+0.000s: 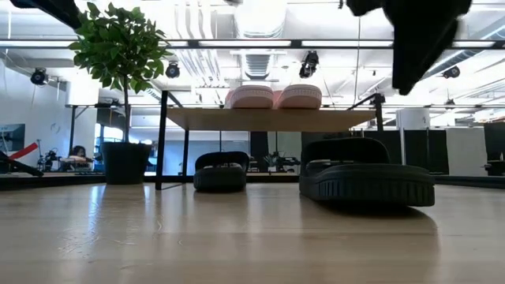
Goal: Pick and place slides into the shelf
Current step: Put the black slipper under the shelf
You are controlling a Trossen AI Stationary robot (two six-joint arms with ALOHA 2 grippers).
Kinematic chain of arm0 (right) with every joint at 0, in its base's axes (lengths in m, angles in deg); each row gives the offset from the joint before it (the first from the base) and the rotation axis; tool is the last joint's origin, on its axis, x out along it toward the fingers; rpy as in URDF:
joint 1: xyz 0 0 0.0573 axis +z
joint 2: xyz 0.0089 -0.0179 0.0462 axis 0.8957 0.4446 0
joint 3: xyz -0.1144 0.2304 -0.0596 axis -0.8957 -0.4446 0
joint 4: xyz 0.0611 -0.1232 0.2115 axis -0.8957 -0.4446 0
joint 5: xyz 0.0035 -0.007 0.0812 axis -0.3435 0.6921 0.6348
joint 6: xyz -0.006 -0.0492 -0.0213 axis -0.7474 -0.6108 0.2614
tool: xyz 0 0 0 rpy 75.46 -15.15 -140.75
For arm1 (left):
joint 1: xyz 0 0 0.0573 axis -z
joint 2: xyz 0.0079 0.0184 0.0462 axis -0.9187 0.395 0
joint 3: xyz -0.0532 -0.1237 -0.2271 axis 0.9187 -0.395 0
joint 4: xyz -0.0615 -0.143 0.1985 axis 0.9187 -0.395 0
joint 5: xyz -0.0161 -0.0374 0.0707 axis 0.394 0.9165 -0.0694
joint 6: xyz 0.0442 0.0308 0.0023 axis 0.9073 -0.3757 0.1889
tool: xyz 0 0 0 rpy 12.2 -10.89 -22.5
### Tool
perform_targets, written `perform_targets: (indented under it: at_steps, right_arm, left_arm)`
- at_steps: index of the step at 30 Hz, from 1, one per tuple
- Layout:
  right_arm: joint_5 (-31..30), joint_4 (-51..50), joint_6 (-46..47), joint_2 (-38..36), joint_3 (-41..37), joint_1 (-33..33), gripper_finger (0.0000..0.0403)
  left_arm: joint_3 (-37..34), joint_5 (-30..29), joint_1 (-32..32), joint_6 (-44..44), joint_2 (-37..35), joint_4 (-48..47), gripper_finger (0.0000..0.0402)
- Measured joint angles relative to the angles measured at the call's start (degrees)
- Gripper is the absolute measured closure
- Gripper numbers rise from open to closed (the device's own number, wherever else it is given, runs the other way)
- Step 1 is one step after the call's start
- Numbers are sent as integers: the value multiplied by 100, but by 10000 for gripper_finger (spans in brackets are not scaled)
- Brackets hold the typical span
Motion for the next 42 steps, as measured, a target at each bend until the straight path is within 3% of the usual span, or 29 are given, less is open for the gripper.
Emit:
perform_targets:
  at_steps: [4, 10, 15, 19, 21, 28, 34, 38, 42]
  right_arm:
    - [447, 24, 1834, -26, -8, 120, 278]
    - [1002, 767, 3185, 77, -128, 434, 362]
    - [747, 1353, 4121, 147, -258, 729, 390]
    - [377, 1328, 4690, 184, -284, 953, 392]
    - [238, 1355, 4964, 206, -285, 1058, 392]
    - [-17, 1348, 5386, 259, -328, 1259, 392]
    - [-34, 1702, 5356, 399, -330, 1273, 392]
    - [397, 2399, 5026, 635, -330, 1270, 392]
    - [429, 2896, 5041, 913, -338, 1270, 392]
  left_arm:
    - [-17, 41, -254, -708, -2, -11, 281]
    - [-322, 676, -915, -618, -159, 362, 328]
    - [-1251, 1160, -1495, 32, -507, 2441, 392]
    - [-2196, 1107, -1849, 220, -645, 4518, 396]
    - [-2632, 1026, -1999, 181, -574, 5079, 400]
    - [-3477, 838, -2472, -538, 112, 6126, 400]
    - [-3252, 846, -2761, 322, 790, 7373, 400]
    - [-3028, 952, -3001, 503, 1244, 7291, 400]
    - [-2865, 1151, -3076, 540, 1448, 7349, 400]
